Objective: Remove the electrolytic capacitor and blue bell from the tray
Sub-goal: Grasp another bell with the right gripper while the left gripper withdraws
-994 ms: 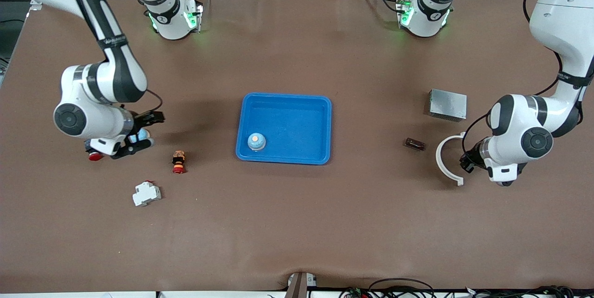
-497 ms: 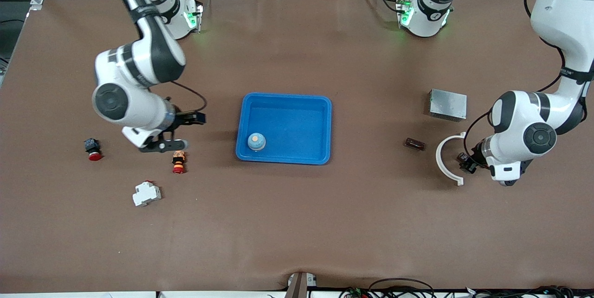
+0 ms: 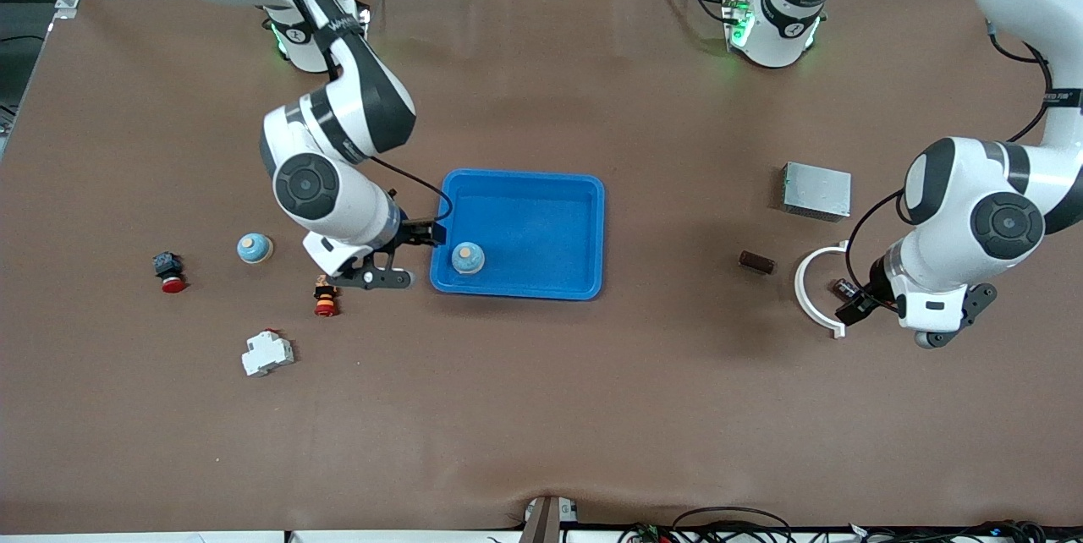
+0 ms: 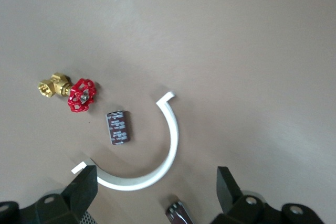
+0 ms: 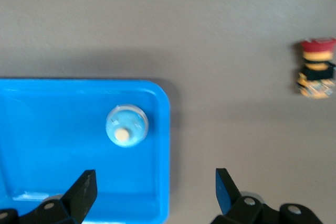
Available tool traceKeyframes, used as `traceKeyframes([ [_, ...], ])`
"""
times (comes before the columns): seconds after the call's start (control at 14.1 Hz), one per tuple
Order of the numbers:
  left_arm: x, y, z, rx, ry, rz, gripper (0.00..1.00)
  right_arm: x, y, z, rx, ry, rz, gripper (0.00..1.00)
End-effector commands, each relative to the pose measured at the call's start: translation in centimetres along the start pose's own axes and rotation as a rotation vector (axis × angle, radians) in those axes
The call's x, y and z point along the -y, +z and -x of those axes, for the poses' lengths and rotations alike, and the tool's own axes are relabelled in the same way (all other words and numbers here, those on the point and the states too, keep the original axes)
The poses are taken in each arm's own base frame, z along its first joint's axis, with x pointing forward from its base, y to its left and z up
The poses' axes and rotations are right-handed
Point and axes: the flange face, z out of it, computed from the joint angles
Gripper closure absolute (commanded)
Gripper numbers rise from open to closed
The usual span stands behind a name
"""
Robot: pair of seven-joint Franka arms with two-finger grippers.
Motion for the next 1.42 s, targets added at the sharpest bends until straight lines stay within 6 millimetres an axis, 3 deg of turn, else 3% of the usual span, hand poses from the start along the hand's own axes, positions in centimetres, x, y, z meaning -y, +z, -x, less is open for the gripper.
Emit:
traceKeyframes([
  [0.0, -0.3, -4.4, -1.3, 0.001, 0.098, -0.024, 0.00, 2.2, 2.1, -0.9, -0.016, -0.005, -0.019, 0.00],
  [0.36, 0.0, -9.7, -2.1, 0.027, 0.255, -0.037, 0.00, 5.1, 4.2, -0.4, -0.042, -0.036, -0.021, 0.00],
  [0.64, 0.2, -12.3, -1.9, 0.011, 0.368, -0.017, 0.00, 7.0, 8.6, 0.0, -0.054, 0.011, -0.019, 0.00],
  [0.85, -0.4, -15.0, -0.6, -0.029, 0.394, -0.005, 0.00, 6.5, 10.9, 0.1, -0.041, -0.013, 0.032, 0.00],
  [1.35, 1.0, -22.1, 2.2, -0.049, 0.363, 0.053, 0.00, 5.9, 14.0, 0.7, -0.022, -0.024, 0.047, 0.00],
])
